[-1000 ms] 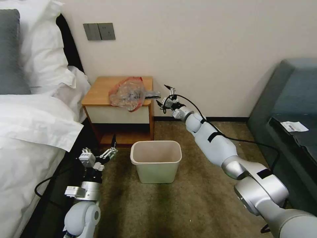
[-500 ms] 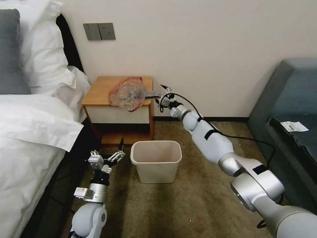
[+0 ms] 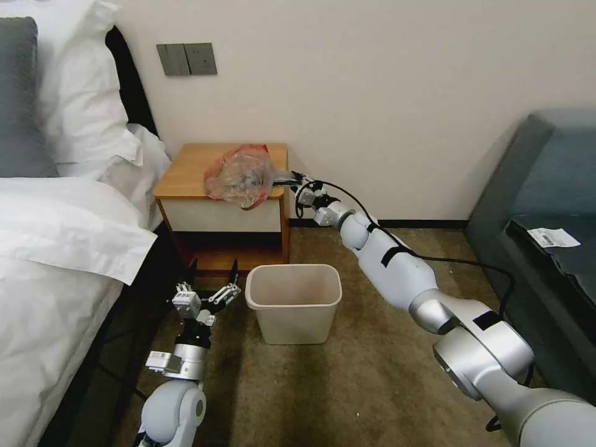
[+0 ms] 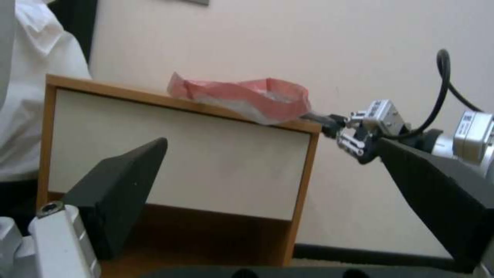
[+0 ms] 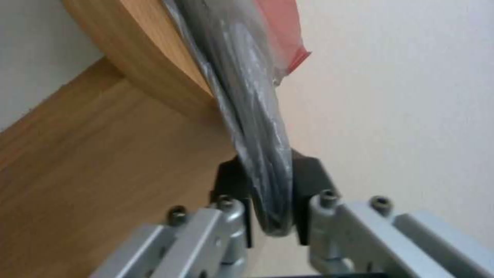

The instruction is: Pick up the garbage bag from the table and place it over the trash can.

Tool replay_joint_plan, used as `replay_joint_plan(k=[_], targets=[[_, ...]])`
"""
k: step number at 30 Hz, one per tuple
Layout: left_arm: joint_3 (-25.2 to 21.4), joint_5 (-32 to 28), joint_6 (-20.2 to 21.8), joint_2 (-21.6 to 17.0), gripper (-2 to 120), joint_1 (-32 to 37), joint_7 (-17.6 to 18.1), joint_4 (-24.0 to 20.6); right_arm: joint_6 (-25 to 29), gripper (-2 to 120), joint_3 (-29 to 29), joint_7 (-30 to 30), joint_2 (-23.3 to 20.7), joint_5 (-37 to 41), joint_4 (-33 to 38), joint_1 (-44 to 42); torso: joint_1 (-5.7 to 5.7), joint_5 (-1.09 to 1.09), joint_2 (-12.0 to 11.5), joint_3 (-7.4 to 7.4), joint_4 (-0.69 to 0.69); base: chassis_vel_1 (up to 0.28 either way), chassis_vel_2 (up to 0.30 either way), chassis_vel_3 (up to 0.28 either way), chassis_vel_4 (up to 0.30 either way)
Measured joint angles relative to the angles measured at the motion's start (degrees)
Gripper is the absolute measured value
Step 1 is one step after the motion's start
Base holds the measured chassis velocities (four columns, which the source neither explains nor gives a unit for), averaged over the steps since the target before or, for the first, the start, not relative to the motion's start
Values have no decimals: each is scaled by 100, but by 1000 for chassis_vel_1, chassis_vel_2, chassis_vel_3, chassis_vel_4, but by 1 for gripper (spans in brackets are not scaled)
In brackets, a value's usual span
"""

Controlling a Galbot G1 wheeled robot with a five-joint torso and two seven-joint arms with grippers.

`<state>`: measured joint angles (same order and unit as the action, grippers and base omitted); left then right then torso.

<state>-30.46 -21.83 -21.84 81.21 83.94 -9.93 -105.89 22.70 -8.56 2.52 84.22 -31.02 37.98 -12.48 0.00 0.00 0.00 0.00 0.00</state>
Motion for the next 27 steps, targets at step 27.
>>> replay_joint_plan(k=[27], targets=[[-176, -182, 10, -277, 100, -17, 198, -68, -192, 0, -62, 17, -741, 438, 2091, -1498, 0, -1, 0, 0, -1, 0, 0, 0, 0]])
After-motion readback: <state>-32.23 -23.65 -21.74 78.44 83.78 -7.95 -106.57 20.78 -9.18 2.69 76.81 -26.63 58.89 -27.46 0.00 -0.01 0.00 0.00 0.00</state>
